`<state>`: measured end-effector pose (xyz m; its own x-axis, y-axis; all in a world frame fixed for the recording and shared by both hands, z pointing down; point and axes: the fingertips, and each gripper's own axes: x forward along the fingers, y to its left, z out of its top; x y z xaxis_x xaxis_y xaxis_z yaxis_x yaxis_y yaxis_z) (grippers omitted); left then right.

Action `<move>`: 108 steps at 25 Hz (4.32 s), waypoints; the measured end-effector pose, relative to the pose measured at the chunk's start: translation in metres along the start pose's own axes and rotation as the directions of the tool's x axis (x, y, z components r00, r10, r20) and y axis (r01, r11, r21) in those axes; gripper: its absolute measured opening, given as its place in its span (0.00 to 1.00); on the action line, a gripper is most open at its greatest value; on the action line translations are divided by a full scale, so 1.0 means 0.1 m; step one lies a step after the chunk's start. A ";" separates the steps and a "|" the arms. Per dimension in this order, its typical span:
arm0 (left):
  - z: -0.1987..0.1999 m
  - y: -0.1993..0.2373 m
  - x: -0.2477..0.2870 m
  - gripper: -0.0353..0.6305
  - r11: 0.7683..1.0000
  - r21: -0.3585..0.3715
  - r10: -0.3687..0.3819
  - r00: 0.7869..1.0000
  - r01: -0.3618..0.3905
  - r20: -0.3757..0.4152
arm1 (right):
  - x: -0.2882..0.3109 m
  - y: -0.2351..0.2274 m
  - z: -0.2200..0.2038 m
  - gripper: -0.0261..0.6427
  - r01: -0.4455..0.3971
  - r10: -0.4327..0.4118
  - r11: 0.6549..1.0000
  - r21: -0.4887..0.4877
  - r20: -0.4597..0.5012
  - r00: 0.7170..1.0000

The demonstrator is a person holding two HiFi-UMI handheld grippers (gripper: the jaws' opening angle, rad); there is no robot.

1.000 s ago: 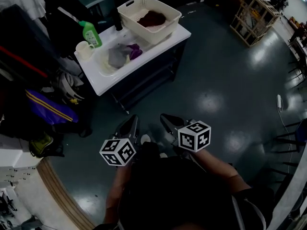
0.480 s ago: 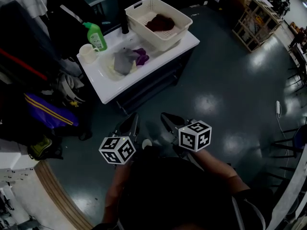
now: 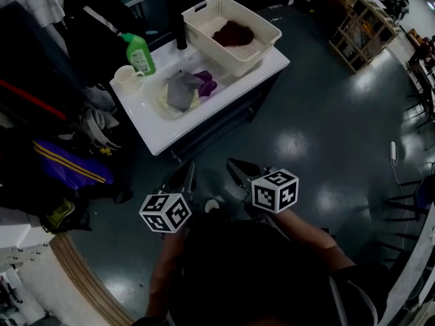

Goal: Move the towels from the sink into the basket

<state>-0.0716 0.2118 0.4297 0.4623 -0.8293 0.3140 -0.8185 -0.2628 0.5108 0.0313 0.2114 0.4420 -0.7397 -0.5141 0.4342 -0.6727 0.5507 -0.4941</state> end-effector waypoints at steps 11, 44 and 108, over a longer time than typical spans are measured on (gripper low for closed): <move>0.08 0.28 0.06 0.06 0.999 0.005 -0.043 0.998 0.043 -0.039 | 0.32 0.11 0.09 0.04 0.021 -0.022 1.000 -0.018 -0.018 1.000; 0.62 0.74 0.86 0.06 0.998 0.034 0.047 0.999 -0.046 -0.027 | 1.20 -0.43 0.86 0.04 -0.080 0.077 0.994 -0.073 -0.052 0.996; 1.07 1.57 1.70 0.15 0.931 -0.103 0.355 0.935 -0.351 0.023 | 2.79 -0.85 1.48 0.04 -0.426 0.298 0.854 -0.297 -0.393 0.870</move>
<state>-0.1583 -0.0235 0.4776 0.1337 -0.8797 0.4563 -0.8889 0.0971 0.4476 -0.1162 -0.0763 0.4936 -0.8499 -0.0250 0.5264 -0.2638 0.8849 -0.3839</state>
